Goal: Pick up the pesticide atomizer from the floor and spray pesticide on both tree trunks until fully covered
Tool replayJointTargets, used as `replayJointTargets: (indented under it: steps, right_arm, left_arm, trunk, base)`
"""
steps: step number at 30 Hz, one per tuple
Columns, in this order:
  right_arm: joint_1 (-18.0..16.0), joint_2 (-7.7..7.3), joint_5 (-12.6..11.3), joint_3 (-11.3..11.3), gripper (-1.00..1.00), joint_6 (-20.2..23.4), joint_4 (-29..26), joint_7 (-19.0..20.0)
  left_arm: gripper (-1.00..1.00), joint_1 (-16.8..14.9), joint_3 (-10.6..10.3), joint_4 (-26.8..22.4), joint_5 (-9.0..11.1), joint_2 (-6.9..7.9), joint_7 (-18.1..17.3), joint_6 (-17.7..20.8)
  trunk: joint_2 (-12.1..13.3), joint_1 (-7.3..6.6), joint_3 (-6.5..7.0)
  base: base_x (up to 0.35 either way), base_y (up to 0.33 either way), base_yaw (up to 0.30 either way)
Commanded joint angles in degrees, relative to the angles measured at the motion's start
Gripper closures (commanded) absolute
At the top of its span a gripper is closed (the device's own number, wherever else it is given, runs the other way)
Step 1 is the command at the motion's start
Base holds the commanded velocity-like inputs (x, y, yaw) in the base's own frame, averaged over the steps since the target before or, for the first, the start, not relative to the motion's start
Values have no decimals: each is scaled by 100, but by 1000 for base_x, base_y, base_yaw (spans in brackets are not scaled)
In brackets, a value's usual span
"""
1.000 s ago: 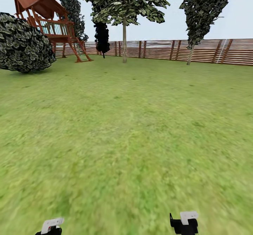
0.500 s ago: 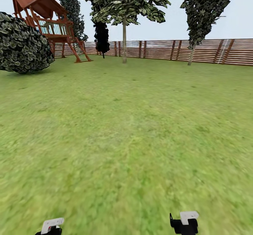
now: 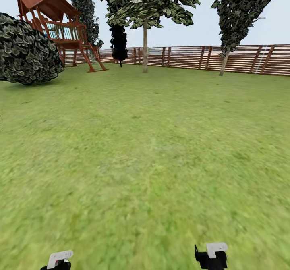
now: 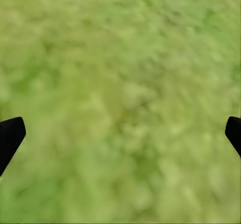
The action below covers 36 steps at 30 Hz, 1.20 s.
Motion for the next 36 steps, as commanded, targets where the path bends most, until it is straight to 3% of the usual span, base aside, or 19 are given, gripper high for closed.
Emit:
replayJointTargets:
  steps: [1,36]
  right_arm:
    - [-5,0,61,-29,-100,-17,9,-31]
    - [-5,0,61,-29,-100,-17,9,-31]
  left_arm:
    - [100,-5,40,8,53,0,-60,-6]
    - [100,-6,40,8,53,0,-60,-7]
  trunk:
    - [-2,3,-5]
    - [-2,3,-5]
  base:
    - [339,0,42]
    - [340,0,1]
